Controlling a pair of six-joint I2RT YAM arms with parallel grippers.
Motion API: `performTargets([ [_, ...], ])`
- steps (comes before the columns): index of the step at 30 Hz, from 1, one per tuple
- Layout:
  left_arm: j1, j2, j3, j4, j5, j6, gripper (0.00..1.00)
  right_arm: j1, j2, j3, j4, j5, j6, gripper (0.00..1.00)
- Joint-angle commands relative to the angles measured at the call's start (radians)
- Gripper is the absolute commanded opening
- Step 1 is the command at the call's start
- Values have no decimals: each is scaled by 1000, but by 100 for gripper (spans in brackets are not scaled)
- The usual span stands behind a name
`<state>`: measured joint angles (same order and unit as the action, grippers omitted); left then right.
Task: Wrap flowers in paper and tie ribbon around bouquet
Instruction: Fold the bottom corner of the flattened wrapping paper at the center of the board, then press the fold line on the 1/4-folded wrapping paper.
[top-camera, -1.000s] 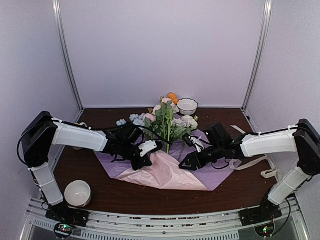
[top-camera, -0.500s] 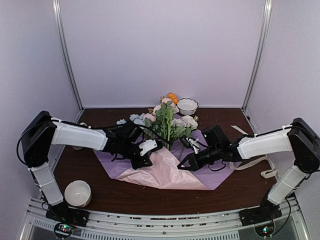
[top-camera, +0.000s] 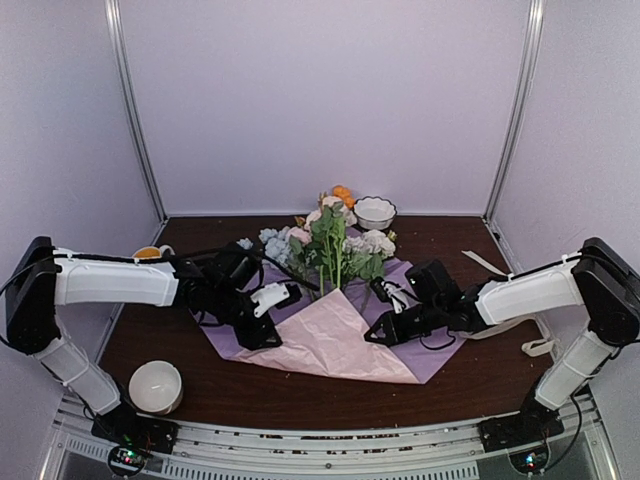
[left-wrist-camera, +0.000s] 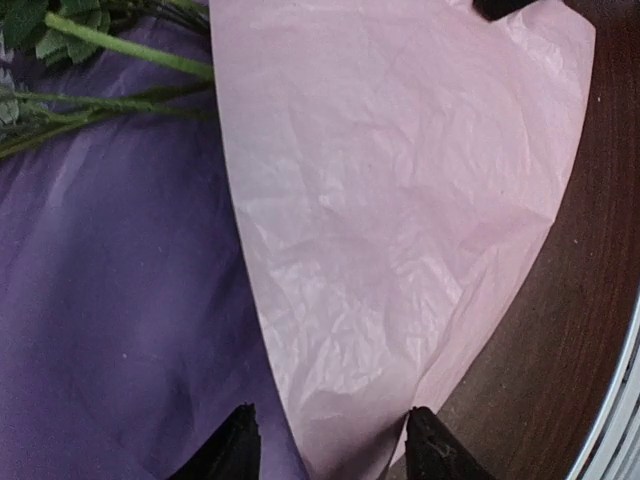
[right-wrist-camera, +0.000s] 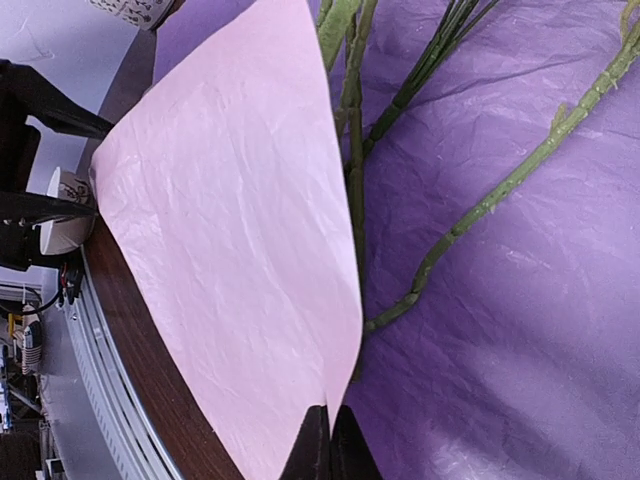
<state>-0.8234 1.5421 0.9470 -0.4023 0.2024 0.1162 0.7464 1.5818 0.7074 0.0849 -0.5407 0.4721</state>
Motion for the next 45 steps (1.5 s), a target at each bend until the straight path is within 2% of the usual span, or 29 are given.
performTargets([
  [1, 4, 16, -33, -68, 1, -79, 53, -1, -24, -6, 31, 49, 16, 0],
  [6, 4, 59, -30, -88, -29, -139, 49, -4, -44, -7, -3, 79, -1, 0],
  [8, 4, 98, -22, -101, -27, -164, 44, -3, -48, -7, -15, 91, -11, 0],
  [12, 4, 178, 3, -151, -13, -183, 16, -15, -50, -6, -56, 127, -24, 0],
  [15, 5, 161, -18, -165, -4, -191, 9, -29, -51, -9, -79, 143, -28, 0],
  [17, 6, 147, -29, -171, -10, -193, 0, -34, -46, -8, -80, 147, -34, 0],
  [31, 12, 125, -2, -288, -81, -200, 0, -34, 38, 72, -158, 156, -72, 0],
  [45, 13, 135, 19, -316, -38, -183, 0, -32, 87, 148, -230, 203, -96, 0],
])
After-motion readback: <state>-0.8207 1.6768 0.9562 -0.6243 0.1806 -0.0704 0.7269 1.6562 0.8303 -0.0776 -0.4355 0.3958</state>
